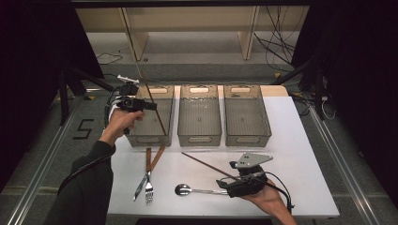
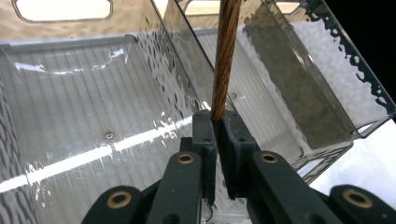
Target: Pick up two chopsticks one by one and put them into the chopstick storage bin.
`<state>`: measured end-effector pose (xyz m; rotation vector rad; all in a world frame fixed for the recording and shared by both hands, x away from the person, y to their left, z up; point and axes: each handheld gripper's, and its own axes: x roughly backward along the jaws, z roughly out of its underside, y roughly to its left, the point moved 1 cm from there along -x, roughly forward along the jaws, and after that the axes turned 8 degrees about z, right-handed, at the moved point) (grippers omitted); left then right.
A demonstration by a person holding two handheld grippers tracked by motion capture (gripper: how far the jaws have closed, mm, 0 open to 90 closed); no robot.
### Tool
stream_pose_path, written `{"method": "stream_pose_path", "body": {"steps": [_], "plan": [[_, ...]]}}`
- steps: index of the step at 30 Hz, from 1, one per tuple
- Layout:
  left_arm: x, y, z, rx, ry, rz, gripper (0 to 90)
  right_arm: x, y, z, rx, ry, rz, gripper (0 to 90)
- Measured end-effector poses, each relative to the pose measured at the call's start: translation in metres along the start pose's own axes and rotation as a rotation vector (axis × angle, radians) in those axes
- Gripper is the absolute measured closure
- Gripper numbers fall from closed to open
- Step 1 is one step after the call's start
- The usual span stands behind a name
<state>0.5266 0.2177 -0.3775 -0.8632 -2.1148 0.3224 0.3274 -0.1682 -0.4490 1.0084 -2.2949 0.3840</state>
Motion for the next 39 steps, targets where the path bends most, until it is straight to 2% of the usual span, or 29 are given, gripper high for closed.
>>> {"method": "stream_pose_path", "body": {"steps": [7,13,25,28,29,31,36,39], "plan": [[-0.008,0.005,0.004,0.030,0.019,0.016,84.6,-0.001,0.000,0.000,-0.002,0.003,0.000,20.9],[-0.014,0.007,0.007,0.039,0.036,0.017,84.4,-0.001,0.000,0.001,0.001,0.005,0.000,21.0],[-0.022,0.009,0.009,0.053,0.043,-0.006,83.2,-0.002,0.000,0.001,-0.001,0.007,0.001,21.1],[-0.023,0.010,0.009,0.071,0.025,-0.018,78.4,-0.002,0.000,0.001,-0.001,0.007,0.000,21.1],[-0.023,0.012,0.009,0.079,0.025,-0.026,74.3,-0.002,0.000,0.001,-0.002,0.006,-0.003,21.1],[-0.025,0.013,0.008,0.088,0.028,-0.042,58.9,-0.001,-0.001,0.001,-0.003,0.005,-0.004,21.1],[-0.025,0.010,0.006,0.059,0.033,-0.081,38.8,-0.002,-0.001,0.001,-0.003,0.007,-0.005,21.2],[-0.022,0.008,0.006,0.054,0.019,-0.084,33.4,-0.001,0.000,0.001,-0.002,0.005,-0.005,21.2]]}}
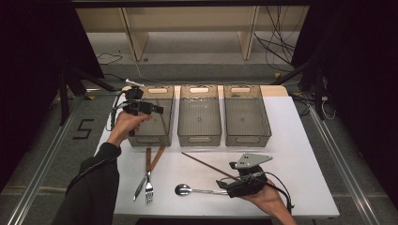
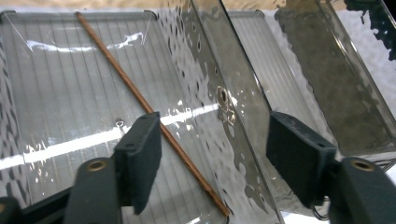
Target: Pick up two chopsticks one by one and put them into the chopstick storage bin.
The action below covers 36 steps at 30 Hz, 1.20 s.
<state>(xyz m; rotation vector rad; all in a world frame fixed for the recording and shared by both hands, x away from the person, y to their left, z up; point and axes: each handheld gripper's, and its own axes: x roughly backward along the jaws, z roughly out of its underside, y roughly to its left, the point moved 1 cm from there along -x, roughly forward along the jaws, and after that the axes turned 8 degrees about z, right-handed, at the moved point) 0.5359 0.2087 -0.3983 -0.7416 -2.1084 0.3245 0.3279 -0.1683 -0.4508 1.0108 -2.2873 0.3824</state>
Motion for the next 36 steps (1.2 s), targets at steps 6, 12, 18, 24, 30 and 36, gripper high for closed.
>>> {"method": "stream_pose_path", "body": {"steps": [6,12,18,24,30,36], "plan": [[0.008,-0.006,0.004,-0.019,-0.026,0.027,28.2,0.001,-0.001,0.000,-0.005,-0.002,0.004,21.2],[0.025,-0.020,0.017,-0.049,-0.084,0.076,23.9,0.002,-0.002,-0.001,-0.003,-0.001,0.007,21.3],[0.045,-0.036,0.039,-0.099,-0.170,0.134,21.7,0.003,-0.005,-0.004,-0.003,0.010,0.011,22.4],[0.055,-0.049,0.068,-0.137,-0.202,0.181,20.6,0.002,-0.007,-0.011,0.012,0.037,0.009,23.6],[0.061,-0.049,0.095,-0.149,-0.233,0.172,20.5,-0.002,-0.013,-0.019,0.026,0.089,0.008,26.5],[0.061,-0.047,0.112,-0.168,-0.231,0.177,20.0,-0.010,-0.016,-0.026,0.039,0.144,0.000,27.8]]}}
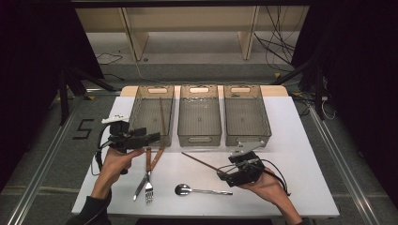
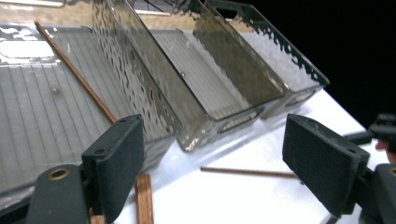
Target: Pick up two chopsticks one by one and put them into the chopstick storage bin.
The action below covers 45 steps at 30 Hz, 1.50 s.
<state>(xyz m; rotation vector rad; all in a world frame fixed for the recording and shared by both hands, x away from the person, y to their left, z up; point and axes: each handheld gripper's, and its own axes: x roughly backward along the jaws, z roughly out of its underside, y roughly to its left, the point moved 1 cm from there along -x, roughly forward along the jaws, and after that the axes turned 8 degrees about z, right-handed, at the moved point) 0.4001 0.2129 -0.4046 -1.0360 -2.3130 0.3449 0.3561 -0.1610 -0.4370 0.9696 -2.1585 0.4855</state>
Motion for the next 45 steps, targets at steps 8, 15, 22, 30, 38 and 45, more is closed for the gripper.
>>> {"method": "stream_pose_path", "body": {"steps": [8,15,22,30,38,45], "plan": [[0.000,-0.008,0.017,-0.004,-0.021,0.046,18.0,-0.015,-0.006,-0.010,0.026,0.078,-0.006,31.2],[-0.004,-0.014,0.031,-0.013,-0.011,0.059,17.6,-0.027,-0.012,-0.014,0.026,0.172,-0.018,40.3],[-0.004,-0.020,0.037,-0.049,-0.007,0.058,17.4,-0.039,-0.016,-0.014,0.042,0.291,-0.017,52.1],[-0.005,-0.024,0.042,-0.056,-0.005,0.066,17.2,-0.049,-0.015,-0.013,0.079,0.396,-0.013,62.1],[-0.010,-0.030,0.047,-0.082,0.026,0.053,17.0,-0.054,-0.015,-0.011,0.099,0.451,-0.004,70.0],[-0.011,-0.032,0.047,-0.079,0.027,0.060,17.0,-0.056,-0.012,-0.010,0.136,0.470,0.031,75.8]]}}
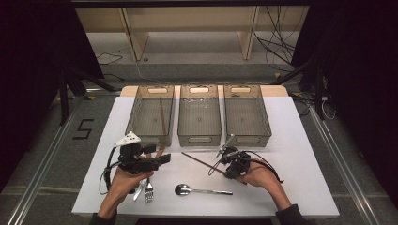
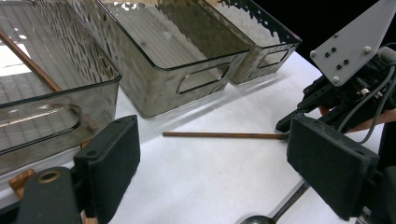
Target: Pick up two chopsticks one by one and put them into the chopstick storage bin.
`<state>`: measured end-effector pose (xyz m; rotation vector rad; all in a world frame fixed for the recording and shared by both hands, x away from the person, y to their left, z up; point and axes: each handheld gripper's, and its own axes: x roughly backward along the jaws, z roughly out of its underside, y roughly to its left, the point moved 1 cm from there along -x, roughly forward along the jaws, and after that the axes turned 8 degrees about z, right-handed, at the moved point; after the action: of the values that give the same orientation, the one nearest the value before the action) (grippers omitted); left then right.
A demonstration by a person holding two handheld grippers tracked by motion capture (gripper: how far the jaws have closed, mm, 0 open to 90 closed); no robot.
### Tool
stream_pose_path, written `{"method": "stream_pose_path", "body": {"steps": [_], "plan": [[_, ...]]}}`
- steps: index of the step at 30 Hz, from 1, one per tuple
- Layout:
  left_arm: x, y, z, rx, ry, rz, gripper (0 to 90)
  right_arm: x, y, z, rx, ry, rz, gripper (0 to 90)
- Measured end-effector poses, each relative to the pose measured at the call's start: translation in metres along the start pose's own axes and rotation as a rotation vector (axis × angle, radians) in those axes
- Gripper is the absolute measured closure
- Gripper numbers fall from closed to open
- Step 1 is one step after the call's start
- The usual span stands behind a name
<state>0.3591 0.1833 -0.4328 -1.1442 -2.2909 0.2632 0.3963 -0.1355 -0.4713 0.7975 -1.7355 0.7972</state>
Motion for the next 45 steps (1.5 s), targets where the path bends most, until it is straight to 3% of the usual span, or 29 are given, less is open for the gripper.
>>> {"method": "stream_pose_path", "body": {"steps": [10,15,31,38,45], "plan": [[-0.003,0.000,0.000,0.004,0.002,0.011,17.0,0.000,0.008,-0.002,0.045,0.011,0.035,83.8],[-0.008,0.000,0.002,0.024,0.007,0.025,17.0,0.001,0.007,-0.001,0.049,-0.001,0.028,85.0],[-0.020,-0.008,0.006,0.055,0.041,0.032,18.2,0.050,0.015,0.002,0.047,-0.230,0.003,85.3],[-0.032,-0.016,0.009,0.074,0.069,0.061,18.2,0.054,0.018,0.000,0.016,-0.297,-0.013,85.3],[-0.040,-0.023,0.011,0.107,0.064,0.093,19.2,0.051,0.027,-0.006,0.004,-0.380,-0.040,85.2]]}}
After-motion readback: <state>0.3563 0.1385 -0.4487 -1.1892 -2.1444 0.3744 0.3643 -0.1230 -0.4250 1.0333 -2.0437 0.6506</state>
